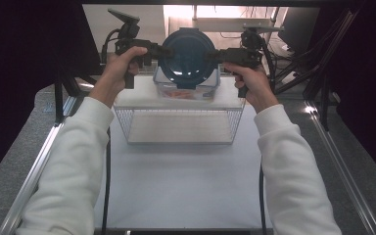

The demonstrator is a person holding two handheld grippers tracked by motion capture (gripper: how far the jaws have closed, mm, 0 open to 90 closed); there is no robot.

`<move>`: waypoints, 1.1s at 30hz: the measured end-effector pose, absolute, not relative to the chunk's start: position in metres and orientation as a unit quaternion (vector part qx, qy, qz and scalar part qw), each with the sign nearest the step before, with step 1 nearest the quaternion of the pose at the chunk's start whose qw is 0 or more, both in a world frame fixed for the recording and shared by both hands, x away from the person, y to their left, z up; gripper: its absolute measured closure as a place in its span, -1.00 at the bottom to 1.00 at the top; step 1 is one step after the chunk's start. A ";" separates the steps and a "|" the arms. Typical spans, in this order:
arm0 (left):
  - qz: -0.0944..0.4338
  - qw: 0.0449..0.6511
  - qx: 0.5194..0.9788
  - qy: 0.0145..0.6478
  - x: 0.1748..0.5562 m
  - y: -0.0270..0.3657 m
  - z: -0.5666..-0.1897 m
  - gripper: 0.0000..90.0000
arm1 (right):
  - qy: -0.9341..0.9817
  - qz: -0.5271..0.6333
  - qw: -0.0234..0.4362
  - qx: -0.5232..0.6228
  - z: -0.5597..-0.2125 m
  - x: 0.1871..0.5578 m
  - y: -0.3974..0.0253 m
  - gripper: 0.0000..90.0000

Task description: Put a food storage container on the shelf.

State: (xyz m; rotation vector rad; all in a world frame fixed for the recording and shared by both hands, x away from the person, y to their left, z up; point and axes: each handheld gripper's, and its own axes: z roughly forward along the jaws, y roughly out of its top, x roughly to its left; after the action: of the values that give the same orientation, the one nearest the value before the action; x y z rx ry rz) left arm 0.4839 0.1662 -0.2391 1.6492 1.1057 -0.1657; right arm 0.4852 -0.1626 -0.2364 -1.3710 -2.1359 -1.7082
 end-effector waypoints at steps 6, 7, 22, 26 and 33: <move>-0.082 0.557 0.671 0.483 0.493 0.168 -0.246 -0.10 | -0.683 -0.560 0.062 -0.465 -0.242 0.494 -0.164 -0.06; -0.081 0.557 0.669 0.485 0.494 0.168 -0.247 -0.11 | -0.681 -0.558 0.066 -0.470 -0.243 0.496 -0.163 -0.07; -0.115 0.573 0.620 0.523 0.515 0.169 -0.269 -0.15 | -0.646 -0.552 0.121 -0.513 -0.256 0.520 -0.166 -0.10; -0.119 0.572 0.616 0.528 0.517 0.169 -0.271 -0.15 | -0.636 -0.555 0.137 -0.519 -0.261 0.527 -0.167 -0.11; -0.114 0.576 0.620 0.521 0.518 0.168 -0.273 -0.22 | -0.634 -0.558 0.140 -0.517 -0.263 0.529 -0.167 -0.14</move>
State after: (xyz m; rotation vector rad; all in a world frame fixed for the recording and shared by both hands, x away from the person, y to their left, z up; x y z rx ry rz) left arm 0.5182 0.1675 -0.2733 1.4508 1.2210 -0.2678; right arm 0.5295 -0.1671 -0.2632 -1.4921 -1.8307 -1.6127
